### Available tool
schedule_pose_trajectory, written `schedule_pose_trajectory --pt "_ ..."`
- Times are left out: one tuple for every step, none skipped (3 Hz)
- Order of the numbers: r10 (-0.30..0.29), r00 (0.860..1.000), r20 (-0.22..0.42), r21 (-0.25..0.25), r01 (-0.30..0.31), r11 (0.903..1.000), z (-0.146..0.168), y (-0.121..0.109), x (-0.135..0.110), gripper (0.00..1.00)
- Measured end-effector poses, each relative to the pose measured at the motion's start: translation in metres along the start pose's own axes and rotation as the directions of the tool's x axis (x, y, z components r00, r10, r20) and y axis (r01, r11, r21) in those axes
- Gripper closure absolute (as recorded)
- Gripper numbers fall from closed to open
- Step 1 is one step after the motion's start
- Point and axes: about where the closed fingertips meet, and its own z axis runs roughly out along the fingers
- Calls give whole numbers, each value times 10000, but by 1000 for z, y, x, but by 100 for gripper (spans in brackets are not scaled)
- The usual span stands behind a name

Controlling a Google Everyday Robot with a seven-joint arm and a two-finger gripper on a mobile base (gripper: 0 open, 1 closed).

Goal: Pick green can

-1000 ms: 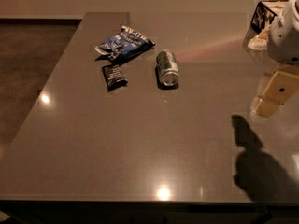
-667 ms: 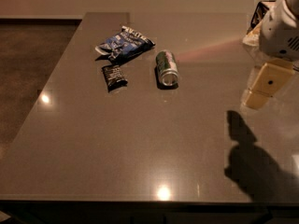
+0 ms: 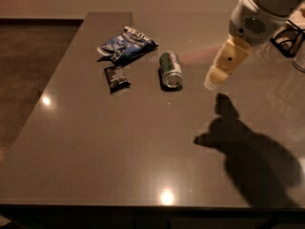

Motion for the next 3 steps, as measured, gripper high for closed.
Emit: schedule_pose_trajectory --pt "1653 9862 80 37 -1653 9862 22 -22 -26 0" --pt "3179 9481 -96 122 -3178 9481 48 -43 -47 0" --pt "4268 9031 -470 291 -4258 9043 74 -57 -67 0"
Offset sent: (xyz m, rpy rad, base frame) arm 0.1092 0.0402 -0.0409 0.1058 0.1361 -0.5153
